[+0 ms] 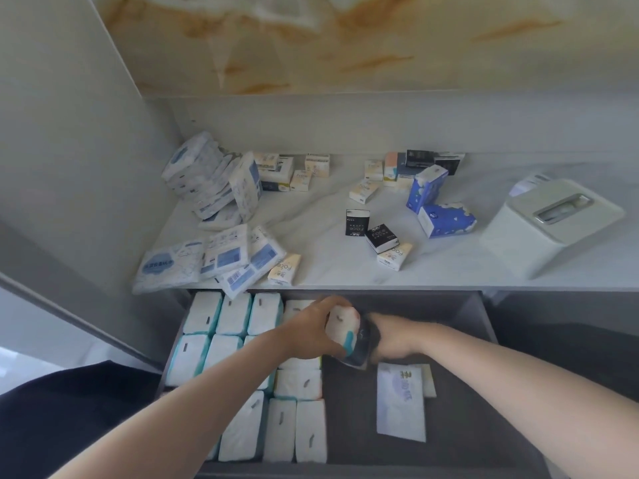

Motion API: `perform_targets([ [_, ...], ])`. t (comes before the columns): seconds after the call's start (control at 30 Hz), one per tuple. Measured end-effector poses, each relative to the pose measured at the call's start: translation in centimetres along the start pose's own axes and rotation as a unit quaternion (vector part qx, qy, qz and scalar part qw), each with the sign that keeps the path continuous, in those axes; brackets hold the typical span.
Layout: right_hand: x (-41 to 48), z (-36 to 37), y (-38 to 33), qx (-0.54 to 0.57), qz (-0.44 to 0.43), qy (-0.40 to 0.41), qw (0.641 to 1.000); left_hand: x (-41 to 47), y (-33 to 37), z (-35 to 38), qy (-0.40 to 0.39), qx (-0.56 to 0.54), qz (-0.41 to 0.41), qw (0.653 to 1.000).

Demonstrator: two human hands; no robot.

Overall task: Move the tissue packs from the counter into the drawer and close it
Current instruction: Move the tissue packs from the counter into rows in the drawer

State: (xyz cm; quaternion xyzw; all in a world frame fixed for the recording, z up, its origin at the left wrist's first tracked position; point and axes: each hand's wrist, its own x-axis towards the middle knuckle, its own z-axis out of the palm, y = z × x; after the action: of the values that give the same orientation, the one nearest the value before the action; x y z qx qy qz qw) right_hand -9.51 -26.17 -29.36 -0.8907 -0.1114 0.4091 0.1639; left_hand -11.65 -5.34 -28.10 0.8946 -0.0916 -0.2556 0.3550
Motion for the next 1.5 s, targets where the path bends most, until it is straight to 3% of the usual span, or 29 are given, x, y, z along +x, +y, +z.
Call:
perform_targets([
  [0.07, 0.4, 0.2, -1.0, 0.039, -0.015, 0.006, 0.999, 0.1, 0.3, 0.1, 0.013, -0.030, -0.020, 0.999],
  [0.2, 1.5, 1.0, -2.0, 0.063, -0.028, 0.008, 0.998, 0.2, -0.3, 0.3, -0.001, 0.025, -0.016, 1.000],
  [0.37, 2.3, 1.8, -1.6, 0.082, -0.031, 0.093, 0.992, 0.7, -1.2, 1.0, -0.007, 0.048, -0.018, 0.999],
  [0.57, 3.0, 1.8, -0.4, 0.115, 0.049, 0.176, 0.976, 2.0, -2.1, 1.2, 0.056, 0.162, 0.031, 0.985],
  [0.67, 3.7, 1.9, -0.5, 0.153, 0.060, 0.167, 0.972, 2.3, -2.6, 0.6, 0.053, 0.201, 0.018, 0.978],
  [0.8, 4.9, 2.5, -1.4, 0.198, 0.107, 0.158, 0.961, 2.2, -3.6, 0.1, 0.039, 0.169, 0.017, 0.985],
  [0.9, 5.1, 3.1, -2.6, 0.290, 0.193, 0.154, 0.925, 2.1, -3.9, -0.6, 0.006, 0.125, 0.003, 0.992],
  [1.0, 5.5, 2.8, -3.5, 0.354, 0.179, 0.154, 0.905, 2.2, -4.0, -0.9, -0.024, 0.137, 0.012, 0.990],
  [1.1, 5.7, 2.4, -3.9, 0.367, 0.141, 0.128, 0.910, 2.3, -4.0, -0.7, -0.027, 0.166, 0.020, 0.986],
  [1.3, 5.3, 2.6, -4.1, 0.360, 0.151, 0.069, 0.918, 2.1, -4.0, 0.0, -0.004, 0.267, 0.036, 0.963],
  [1.5, 3.9, 1.0, -4.5, 0.194, 0.146, 0.056, 0.968, 1.6, -1.9, -1.8, -0.043, 0.266, 0.018, 0.963],
])
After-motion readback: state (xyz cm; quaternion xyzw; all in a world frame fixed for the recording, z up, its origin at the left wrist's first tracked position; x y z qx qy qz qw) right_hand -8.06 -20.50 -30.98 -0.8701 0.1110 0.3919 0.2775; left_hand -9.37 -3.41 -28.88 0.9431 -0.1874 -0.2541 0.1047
